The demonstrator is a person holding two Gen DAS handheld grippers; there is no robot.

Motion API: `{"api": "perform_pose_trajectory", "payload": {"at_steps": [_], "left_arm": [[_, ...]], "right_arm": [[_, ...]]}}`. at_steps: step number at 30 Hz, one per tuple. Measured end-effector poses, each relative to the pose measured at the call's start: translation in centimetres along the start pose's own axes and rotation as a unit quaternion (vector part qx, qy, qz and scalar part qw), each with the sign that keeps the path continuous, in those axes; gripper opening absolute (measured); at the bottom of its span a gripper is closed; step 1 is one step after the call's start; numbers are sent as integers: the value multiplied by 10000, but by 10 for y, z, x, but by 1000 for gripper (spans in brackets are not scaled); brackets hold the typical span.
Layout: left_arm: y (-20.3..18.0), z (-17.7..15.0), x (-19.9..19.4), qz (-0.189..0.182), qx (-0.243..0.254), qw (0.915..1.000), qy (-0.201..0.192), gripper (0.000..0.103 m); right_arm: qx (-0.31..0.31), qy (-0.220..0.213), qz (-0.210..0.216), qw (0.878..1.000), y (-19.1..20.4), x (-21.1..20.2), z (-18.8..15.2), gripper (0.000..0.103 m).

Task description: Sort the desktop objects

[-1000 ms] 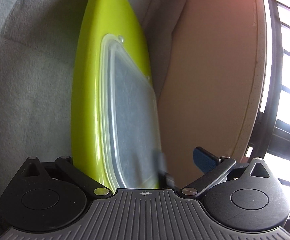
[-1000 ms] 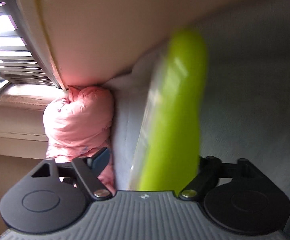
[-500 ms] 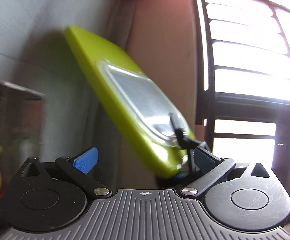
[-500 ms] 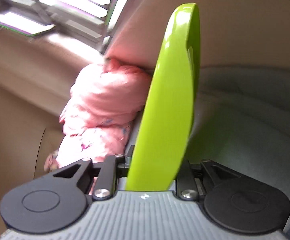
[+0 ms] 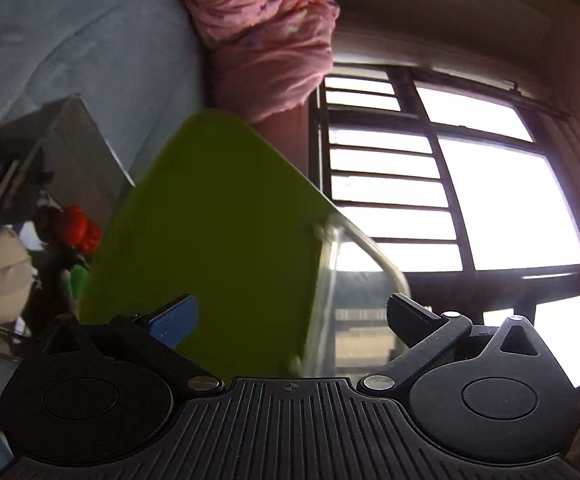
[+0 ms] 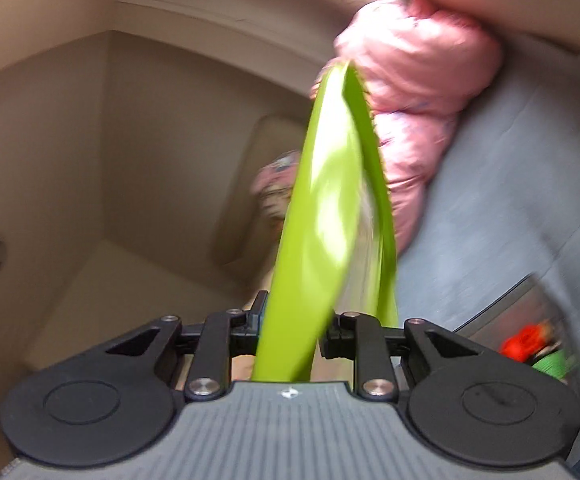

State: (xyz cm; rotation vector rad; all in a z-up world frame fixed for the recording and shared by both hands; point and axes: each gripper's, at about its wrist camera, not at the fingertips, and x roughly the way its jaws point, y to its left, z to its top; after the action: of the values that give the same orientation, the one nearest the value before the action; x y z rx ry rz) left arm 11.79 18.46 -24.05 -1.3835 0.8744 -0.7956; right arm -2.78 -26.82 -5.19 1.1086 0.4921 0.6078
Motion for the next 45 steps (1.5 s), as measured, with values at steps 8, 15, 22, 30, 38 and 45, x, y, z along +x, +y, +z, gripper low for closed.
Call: {"api": "perform_pose_trajectory", "payload": {"at_steps": [8, 15, 22, 30, 38, 45], "left_arm": [[10, -38, 11, -55, 44, 10000, -59, 103], [-15, -57, 0, -434, 387, 9982, -161, 103], [-1, -71, 16, -1261, 311, 9912, 252, 103], [-18, -90, 46, -2777, 244, 9583, 634, 103], [-58, -94, 0, -1881, 631, 9801, -117, 100], [-75, -64, -40, 283, 990, 9912, -834, 77]], "right_arm": [[559, 727, 549, 9943, -1, 20, 11, 31], [-44, 517, 569, 9970, 72, 21, 29, 38], [-193, 327, 748, 9965, 146, 26, 53, 40], [796, 677, 1901, 9762, 172, 15, 60, 40], [1656, 1090, 2035, 9588, 106, 30, 54, 38], [725, 1501, 872, 9821, 37, 32, 55, 38]]}}
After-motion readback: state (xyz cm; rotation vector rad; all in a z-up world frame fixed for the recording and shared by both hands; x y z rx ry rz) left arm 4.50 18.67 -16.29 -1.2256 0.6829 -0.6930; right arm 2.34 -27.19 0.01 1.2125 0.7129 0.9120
